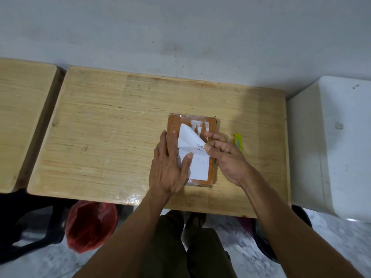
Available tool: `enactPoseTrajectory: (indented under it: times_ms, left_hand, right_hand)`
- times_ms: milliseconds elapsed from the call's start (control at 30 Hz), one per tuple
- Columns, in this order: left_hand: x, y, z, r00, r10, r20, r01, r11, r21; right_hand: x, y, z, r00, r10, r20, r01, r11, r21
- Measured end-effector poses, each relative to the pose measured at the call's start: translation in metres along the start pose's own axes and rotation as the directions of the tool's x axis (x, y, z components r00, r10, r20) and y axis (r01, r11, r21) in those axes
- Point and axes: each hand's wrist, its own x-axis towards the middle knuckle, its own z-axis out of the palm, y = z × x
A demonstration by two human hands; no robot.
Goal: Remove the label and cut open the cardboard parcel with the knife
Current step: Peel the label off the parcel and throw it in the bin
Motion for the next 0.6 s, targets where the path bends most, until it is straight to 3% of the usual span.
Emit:
enactPoseTrajectory:
  times_ms: [133,400,600]
  left_hand:
    - [-0.002,-0.003,-0.002,0.999,-0.043,-0.012,0.042,0.999,-0.03]
    - [-0.013,-0.003,0.003,0.994,-0.072,-0.079,0.074,0.997,0.025]
    - [-0.023,-0.008,0.001,0.995,-0.072,-0.075,0.075,0.996,0.045]
  right_hand:
    - [-0.005,0.005,-0.013,0.994,0.003,-0.106,0.013,0.99,0.143]
    - [-0.009,0.004,-0.009,0.972,-0.148,-0.185,0.093,0.957,-0.276]
    - [-0.019,-0.002,-0.016,0.955,-0.215,-0.204,0.133,0.926,-0.353]
